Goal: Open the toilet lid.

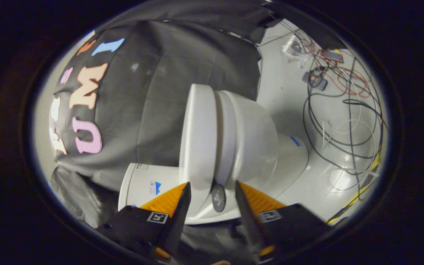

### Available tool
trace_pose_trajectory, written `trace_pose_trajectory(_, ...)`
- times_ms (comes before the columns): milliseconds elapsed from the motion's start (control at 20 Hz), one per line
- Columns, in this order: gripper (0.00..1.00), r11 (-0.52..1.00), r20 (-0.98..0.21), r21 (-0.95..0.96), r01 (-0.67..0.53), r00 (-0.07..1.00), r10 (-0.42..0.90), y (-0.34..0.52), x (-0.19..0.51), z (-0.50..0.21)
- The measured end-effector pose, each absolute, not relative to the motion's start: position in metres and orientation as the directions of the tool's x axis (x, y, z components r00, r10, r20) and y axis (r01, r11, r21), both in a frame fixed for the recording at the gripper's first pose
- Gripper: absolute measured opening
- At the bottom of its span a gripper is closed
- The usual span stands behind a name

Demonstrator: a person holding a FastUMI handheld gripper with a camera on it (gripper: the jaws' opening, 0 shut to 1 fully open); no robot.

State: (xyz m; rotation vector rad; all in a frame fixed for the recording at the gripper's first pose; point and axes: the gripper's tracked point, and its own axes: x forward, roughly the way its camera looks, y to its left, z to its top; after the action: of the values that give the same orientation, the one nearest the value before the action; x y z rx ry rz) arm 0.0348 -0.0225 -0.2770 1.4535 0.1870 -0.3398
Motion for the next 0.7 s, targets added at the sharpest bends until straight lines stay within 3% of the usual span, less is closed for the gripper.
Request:
trace_pose_trajectory(100,0.28,0.012,-0.283,0.959,0.284,0.958,-0.045,-0.003,0.044,-0.279)
trace_pose_trajectory(350,0.26,-0.033,-0.28,0.96,0.279,0.956,-0.084,-0.001,0.057,-0.277)
trace_pose_trajectory(450,0.01,0.0,-0.322,0.946,0.324,0.94,-0.109,-0.003,0.043,-0.274)
trace_pose_trajectory(700,0.01,0.061,-0.401,0.907,0.417,0.897,-0.185,-0.005,0.04,-0.257)
